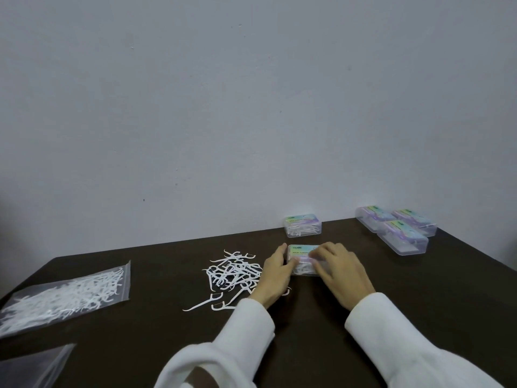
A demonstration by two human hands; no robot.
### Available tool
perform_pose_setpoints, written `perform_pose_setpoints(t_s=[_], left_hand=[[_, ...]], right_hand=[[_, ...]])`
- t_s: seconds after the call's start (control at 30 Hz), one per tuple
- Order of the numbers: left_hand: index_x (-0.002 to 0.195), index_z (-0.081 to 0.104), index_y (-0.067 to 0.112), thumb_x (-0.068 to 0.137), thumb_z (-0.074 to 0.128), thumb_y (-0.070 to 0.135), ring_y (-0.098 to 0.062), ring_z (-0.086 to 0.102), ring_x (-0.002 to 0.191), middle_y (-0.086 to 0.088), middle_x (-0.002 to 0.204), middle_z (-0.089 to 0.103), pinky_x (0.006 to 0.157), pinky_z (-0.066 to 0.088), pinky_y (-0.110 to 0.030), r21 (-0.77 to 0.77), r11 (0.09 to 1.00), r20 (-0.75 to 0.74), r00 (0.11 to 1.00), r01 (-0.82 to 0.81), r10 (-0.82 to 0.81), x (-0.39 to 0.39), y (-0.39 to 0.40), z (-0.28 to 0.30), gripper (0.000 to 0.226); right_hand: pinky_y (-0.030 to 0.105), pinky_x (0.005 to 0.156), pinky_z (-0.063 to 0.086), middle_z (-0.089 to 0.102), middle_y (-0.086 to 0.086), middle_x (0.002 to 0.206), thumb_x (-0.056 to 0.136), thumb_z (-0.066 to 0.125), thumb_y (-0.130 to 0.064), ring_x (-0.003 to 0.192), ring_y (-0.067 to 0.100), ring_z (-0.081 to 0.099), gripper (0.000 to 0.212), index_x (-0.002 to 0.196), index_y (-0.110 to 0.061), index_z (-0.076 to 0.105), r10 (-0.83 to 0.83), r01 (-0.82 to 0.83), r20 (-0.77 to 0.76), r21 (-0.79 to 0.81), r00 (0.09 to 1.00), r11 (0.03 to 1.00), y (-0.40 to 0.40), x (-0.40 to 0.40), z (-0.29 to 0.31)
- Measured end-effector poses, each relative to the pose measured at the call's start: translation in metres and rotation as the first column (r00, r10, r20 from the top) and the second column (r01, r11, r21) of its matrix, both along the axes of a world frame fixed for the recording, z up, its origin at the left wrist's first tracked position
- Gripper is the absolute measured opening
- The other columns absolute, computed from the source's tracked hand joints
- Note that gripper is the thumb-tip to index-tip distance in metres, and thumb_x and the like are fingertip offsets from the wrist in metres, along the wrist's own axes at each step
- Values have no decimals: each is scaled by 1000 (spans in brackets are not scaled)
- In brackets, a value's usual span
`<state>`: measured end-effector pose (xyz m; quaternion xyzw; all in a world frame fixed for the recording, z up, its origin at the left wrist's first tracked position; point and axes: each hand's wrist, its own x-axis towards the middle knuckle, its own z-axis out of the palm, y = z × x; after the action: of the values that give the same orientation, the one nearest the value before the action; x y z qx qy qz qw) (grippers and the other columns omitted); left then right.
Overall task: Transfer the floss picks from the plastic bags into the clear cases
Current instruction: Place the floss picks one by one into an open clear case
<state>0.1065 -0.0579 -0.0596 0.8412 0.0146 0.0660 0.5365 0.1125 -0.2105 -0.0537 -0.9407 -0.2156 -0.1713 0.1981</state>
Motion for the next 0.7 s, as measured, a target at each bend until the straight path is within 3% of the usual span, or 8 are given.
perform_pose_setpoints(t_s=[0.13, 0.23, 0.4, 0.57, 0.7], left_hand=[[142, 34, 2, 100, 43, 18, -15, 42, 130, -11, 145, 41, 90, 30, -8, -70, 995, 50, 996, -65, 68, 3, 2, 10, 45], [139, 39, 2, 100, 44, 16, -17, 42, 130, -12, 143, 44, 88, 28, -7, -104, 989, 90, 989, -106, 115, 8, 9, 16, 43], [137, 45, 8, 100, 43, 20, -15, 43, 127, -7, 140, 47, 96, 30, -17, -109, 985, 106, 984, -133, 144, 11, 14, 22, 39], [134, 48, 8, 100, 44, 19, -5, 44, 113, -6, 136, 51, 92, 31, -15, -109, 988, 107, 987, -110, 121, 14, 13, 23, 37], [134, 47, 7, 99, 46, 17, -9, 46, 121, -6, 137, 51, 94, 31, -15, -134, 985, 85, 989, -105, 117, 16, 12, 19, 37]], right_hand=[[34, 114, 19, 31, -6, 146, 99, 29, -40, 136, 10, 27, 43, 140, -27, 31, -48, 45, -19, -161, 999, 986, 11, -1, -3], [43, 116, 7, 17, -5, 155, 100, 24, -41, 143, 11, 11, 50, 147, -24, 17, -124, 110, -45, -242, 991, 964, 14, 6, -5], [48, 115, 8, 8, -1, 157, 100, 21, -42, 145, 14, 7, 56, 149, -20, 7, -153, 131, -41, -332, 987, 934, 16, 23, -8], [54, 113, 7, 5, -1, 158, 100, 19, -42, 145, 15, 4, 56, 149, -19, 3, -182, 153, -51, -343, 982, 927, 19, 37, -9], [56, 113, 3, 0, 0, 158, 100, 18, -45, 145, 15, 0, 59, 149, -19, -1, -177, 141, -73, -349, 982, 927, 18, 43, -10]])
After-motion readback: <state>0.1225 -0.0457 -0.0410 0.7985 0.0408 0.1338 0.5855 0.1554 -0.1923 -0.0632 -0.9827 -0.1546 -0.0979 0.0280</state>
